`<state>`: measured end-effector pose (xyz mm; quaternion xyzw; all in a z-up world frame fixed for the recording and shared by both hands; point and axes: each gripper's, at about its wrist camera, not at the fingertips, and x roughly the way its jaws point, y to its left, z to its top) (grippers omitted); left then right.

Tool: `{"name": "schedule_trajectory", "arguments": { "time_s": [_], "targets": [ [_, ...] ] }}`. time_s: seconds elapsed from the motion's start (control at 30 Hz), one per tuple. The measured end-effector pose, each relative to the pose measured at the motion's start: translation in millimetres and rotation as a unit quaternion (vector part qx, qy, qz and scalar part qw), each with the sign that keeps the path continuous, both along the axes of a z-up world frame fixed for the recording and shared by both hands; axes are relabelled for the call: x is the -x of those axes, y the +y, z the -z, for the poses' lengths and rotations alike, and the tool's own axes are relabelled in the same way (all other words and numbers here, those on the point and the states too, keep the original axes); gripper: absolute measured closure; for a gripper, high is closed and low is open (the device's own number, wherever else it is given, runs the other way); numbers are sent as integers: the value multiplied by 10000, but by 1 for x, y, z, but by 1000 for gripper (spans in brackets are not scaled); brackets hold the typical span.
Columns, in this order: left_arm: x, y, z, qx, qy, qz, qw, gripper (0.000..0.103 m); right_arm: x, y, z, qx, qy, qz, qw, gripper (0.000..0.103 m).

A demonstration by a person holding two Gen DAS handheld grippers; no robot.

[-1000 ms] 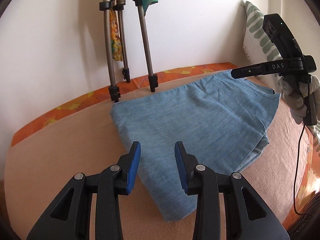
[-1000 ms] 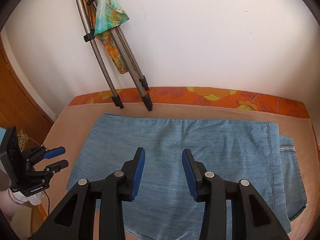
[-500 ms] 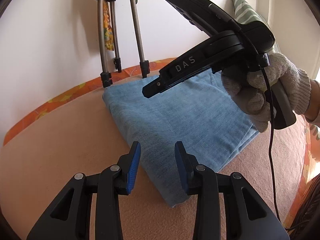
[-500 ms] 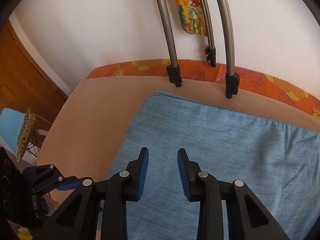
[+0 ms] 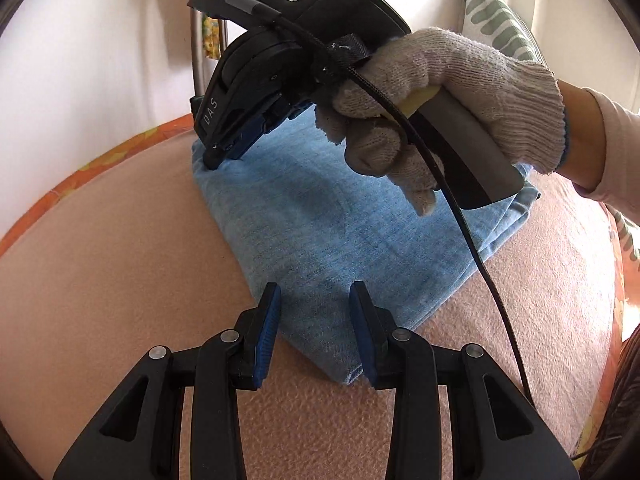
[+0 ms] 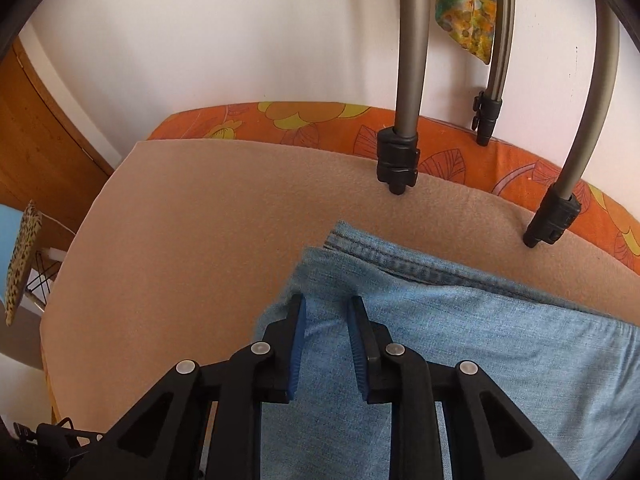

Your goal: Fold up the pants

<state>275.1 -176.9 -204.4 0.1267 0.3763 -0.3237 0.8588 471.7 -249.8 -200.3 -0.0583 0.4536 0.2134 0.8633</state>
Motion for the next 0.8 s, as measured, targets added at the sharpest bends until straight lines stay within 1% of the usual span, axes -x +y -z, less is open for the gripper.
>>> {"name": "schedule_trajectory", "arguments": {
  "time_s": [0.13,0.2,0.27,0.3,0.33,0.37,0.4,0.5,0.6,0.7,0.73,0.8],
  "targets": [
    [-1,5,1,219,173,-88,9996,69,-3,14,5,439,-93,-30,9990,81],
    [1,8,-1,287,201,-126,9993,69,-5,17,1,531,-16,14,9986,80],
    [5,13,-4,403,214,-214,9987,69,-1,13,-8,451,42,174,9988,71],
    [5,17,-5,478,231,-278,9982,68,2,13,-13,373,61,214,9991,62],
    [6,20,-6,558,257,-345,9975,65,7,14,-17,295,111,194,9993,56],
    [6,22,-7,645,304,-401,9966,63,12,18,-19,250,171,116,9995,53],
    [6,25,-7,728,369,-438,9957,61,16,23,-20,269,231,16,9994,47],
    [6,28,-6,849,470,-559,9937,59,26,44,-13,808,266,-85,9963,47],
    [6,30,-5,932,566,-671,9918,56,26,58,-4,1274,262,-57,9915,47],
    [7,28,-8,992,598,-724,9906,55,19,64,5,1555,333,131,9872,47],
    [6,28,-10,1029,617,-749,9900,52,17,65,8,1631,363,195,9857,47],
    [3,28,-11,1104,671,-815,9883,50,12,64,9,1727,381,250,9839,47]
  ]
}}
